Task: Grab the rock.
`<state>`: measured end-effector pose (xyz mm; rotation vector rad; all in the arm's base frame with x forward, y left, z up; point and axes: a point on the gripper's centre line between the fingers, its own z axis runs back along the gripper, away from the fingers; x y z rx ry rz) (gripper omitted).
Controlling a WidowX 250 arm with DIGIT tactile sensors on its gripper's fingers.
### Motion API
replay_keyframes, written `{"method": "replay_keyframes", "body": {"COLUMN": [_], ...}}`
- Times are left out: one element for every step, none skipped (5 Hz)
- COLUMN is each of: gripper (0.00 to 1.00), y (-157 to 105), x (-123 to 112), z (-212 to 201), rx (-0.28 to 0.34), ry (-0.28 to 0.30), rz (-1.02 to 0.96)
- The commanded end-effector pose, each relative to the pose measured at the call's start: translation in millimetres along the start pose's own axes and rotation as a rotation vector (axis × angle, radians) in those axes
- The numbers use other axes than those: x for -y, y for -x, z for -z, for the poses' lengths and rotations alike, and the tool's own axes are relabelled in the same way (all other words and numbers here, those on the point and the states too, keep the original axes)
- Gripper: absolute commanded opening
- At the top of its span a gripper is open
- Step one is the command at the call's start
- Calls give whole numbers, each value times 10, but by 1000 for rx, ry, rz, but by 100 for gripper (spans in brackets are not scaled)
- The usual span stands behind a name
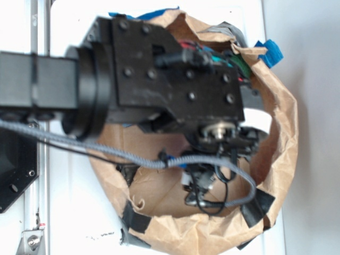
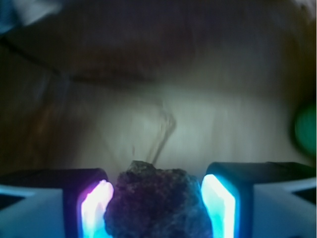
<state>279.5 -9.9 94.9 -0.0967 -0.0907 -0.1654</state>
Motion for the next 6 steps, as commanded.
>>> {"method": "replay_keyframes", "body": {"gripper": [0,0,0,0,0,0], "y": [29,118,180,202,178,163], "x": [-161,-128,37,87,86,70], "z": [-657,-793,-821,-803,-741,-725], "rx": [-65,-47,-23,-8,-5,-18], "ry": [-60,-49,-44,-59,-66,-81], "rz": [-332,-321,-252,-239,-249,-245]}}
